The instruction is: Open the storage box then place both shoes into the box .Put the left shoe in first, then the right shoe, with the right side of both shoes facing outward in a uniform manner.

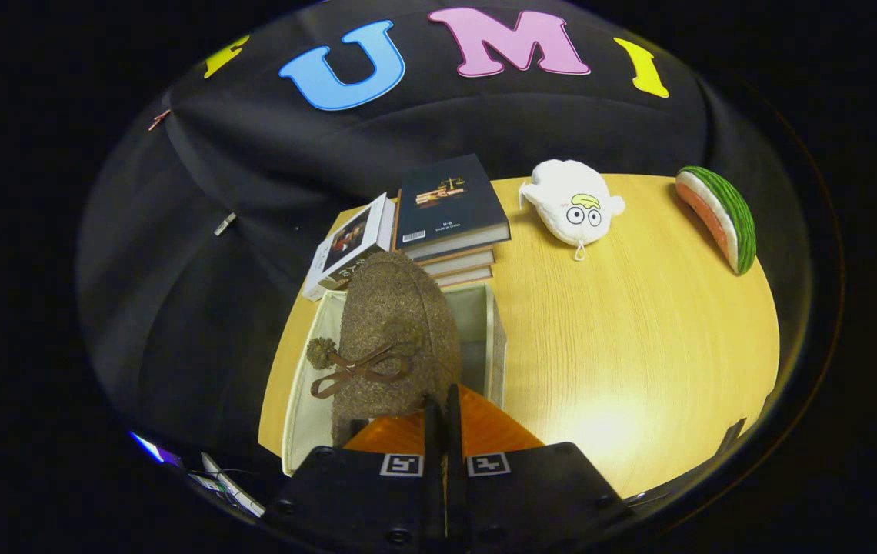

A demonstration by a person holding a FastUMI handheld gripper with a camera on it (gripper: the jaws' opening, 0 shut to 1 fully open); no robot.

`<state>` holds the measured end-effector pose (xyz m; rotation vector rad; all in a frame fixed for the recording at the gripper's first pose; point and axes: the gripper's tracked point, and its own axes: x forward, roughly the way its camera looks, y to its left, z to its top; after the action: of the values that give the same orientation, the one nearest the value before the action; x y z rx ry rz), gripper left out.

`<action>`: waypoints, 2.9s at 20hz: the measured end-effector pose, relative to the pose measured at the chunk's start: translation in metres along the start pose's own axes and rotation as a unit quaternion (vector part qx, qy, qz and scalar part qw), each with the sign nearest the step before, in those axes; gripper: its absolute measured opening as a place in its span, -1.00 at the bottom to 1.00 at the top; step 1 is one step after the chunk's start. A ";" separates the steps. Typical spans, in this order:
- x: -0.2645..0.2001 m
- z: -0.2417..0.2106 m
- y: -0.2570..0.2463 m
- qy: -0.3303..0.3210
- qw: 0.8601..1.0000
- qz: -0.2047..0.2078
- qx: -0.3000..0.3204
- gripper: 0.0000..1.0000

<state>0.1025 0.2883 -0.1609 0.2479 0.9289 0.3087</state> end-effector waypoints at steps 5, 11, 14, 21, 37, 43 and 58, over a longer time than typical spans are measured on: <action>-0.003 -0.024 0.013 0.029 0.999 0.030 0.026 -0.64; -0.065 0.027 0.027 -0.057 0.993 0.092 0.050 0.98; -0.099 0.052 -0.002 -0.116 0.989 0.079 0.039 0.97; -0.174 0.096 -0.086 -0.237 0.971 0.023 -0.007 0.97; -0.288 0.154 -0.247 -0.480 0.869 -0.053 -0.106 0.96; -0.259 0.142 -0.283 -0.465 0.873 -0.060 -0.134 0.96; -0.229 0.128 -0.302 -0.427 0.879 -0.046 -0.205 0.96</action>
<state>0.1247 -0.0854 -0.0197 -0.0654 -0.0152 0.2615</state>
